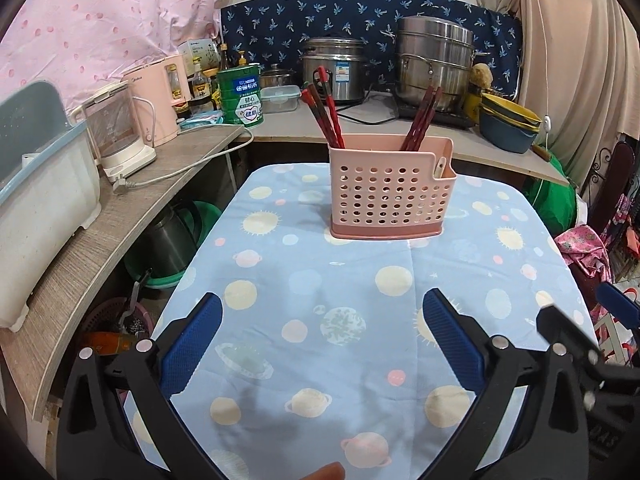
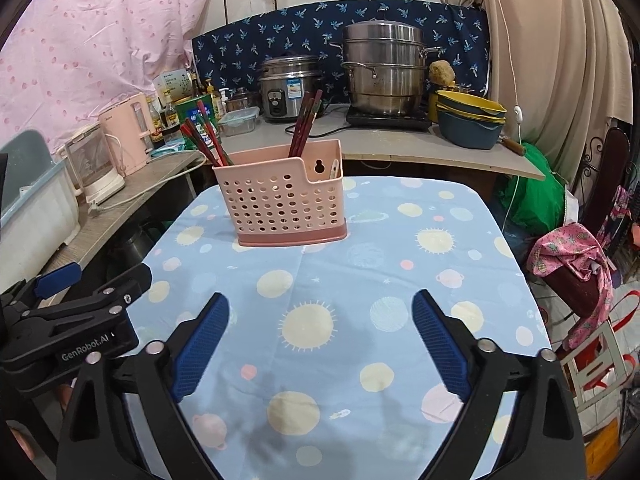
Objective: Organize utensils
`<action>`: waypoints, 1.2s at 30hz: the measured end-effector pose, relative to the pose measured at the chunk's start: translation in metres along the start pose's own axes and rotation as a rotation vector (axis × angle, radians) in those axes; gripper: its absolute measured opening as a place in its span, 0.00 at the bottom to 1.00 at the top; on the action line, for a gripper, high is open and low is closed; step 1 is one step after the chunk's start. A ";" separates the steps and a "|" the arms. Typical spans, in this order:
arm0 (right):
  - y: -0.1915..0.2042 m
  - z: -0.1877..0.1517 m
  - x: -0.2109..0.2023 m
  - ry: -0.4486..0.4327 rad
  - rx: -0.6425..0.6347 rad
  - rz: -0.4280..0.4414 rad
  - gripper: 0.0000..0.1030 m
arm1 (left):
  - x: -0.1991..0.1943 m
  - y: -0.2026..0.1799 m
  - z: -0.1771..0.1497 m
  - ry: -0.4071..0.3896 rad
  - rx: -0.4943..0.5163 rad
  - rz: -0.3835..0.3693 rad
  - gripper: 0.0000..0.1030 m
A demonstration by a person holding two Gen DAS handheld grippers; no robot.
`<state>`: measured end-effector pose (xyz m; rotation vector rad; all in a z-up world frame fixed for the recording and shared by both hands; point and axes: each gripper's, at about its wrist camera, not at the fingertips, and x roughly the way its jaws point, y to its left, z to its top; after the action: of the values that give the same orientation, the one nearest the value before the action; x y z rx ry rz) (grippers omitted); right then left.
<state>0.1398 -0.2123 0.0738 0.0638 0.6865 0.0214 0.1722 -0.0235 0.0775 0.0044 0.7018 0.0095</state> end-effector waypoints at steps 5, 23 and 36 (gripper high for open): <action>-0.002 -0.003 0.003 0.005 0.006 -0.005 0.94 | 0.003 -0.001 -0.001 0.008 0.002 0.006 0.93; -0.004 -0.010 0.011 0.025 0.005 -0.002 0.94 | 0.007 -0.004 -0.005 0.024 0.003 0.032 0.93; -0.004 -0.011 0.014 0.032 0.010 0.000 0.94 | 0.009 -0.006 -0.007 0.028 0.014 0.038 0.93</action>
<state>0.1430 -0.2150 0.0561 0.0727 0.7185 0.0190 0.1749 -0.0293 0.0662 0.0307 0.7298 0.0414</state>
